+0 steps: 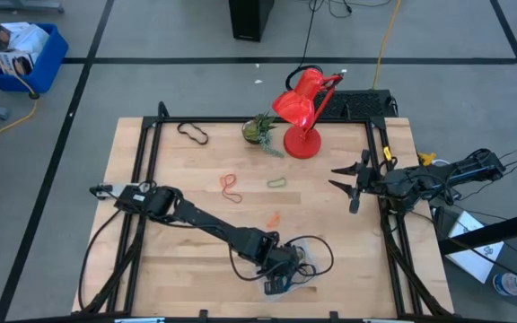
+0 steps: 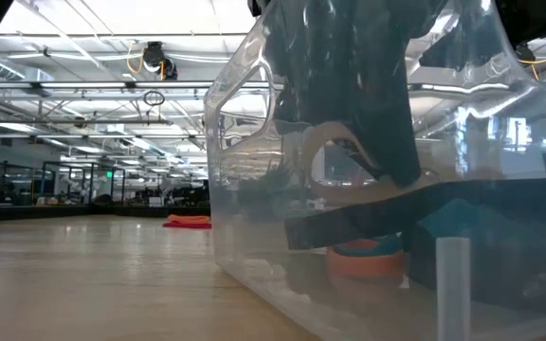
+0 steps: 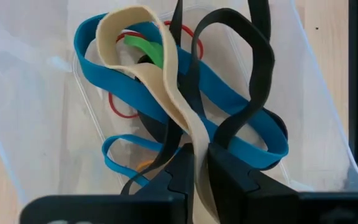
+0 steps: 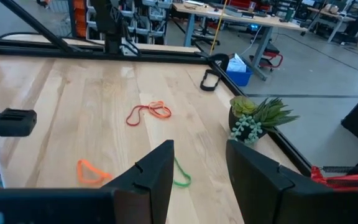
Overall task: Pick and place rubber bands into bin
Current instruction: Put the brown rubber band into the transparent container
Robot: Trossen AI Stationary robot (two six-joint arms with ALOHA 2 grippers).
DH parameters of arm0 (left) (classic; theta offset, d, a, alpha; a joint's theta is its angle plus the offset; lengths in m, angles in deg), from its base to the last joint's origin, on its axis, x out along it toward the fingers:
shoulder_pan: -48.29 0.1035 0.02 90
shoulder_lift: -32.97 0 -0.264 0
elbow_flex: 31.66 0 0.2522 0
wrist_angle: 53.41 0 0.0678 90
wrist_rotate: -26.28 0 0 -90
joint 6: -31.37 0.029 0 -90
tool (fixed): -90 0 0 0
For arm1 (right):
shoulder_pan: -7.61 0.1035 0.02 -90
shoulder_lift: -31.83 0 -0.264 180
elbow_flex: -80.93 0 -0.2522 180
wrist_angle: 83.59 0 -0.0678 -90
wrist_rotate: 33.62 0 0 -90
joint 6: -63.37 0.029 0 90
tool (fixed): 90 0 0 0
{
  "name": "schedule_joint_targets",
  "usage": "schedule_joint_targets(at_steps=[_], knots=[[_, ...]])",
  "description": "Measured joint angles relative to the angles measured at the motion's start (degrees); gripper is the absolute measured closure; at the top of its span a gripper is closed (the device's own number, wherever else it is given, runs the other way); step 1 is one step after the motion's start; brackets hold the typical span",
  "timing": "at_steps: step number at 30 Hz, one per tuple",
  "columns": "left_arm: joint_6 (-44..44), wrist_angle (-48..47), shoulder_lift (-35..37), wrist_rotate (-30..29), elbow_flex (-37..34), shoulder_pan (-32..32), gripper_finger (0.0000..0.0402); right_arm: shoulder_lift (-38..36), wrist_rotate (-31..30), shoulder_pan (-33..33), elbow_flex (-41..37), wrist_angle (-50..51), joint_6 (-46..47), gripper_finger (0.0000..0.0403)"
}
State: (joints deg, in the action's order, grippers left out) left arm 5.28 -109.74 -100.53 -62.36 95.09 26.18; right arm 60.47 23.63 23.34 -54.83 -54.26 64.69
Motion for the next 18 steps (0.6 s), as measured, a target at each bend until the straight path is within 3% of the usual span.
schedule_joint_targets(at_steps=[9, 18], knots=[[-0.23, -0.02, 0.0, 0.04, 0.0, 0.51, 0.0318, -0.02, 0.0, 0.0, -0.02, -0.35, 0.0, 0.0259], [0.88, 0.01, 0.2, 2.26, 0.02, 0.76, 0.0223, 0.0, 0.0, 0.0, -0.02, -0.39, -0.02, 0.0259]])
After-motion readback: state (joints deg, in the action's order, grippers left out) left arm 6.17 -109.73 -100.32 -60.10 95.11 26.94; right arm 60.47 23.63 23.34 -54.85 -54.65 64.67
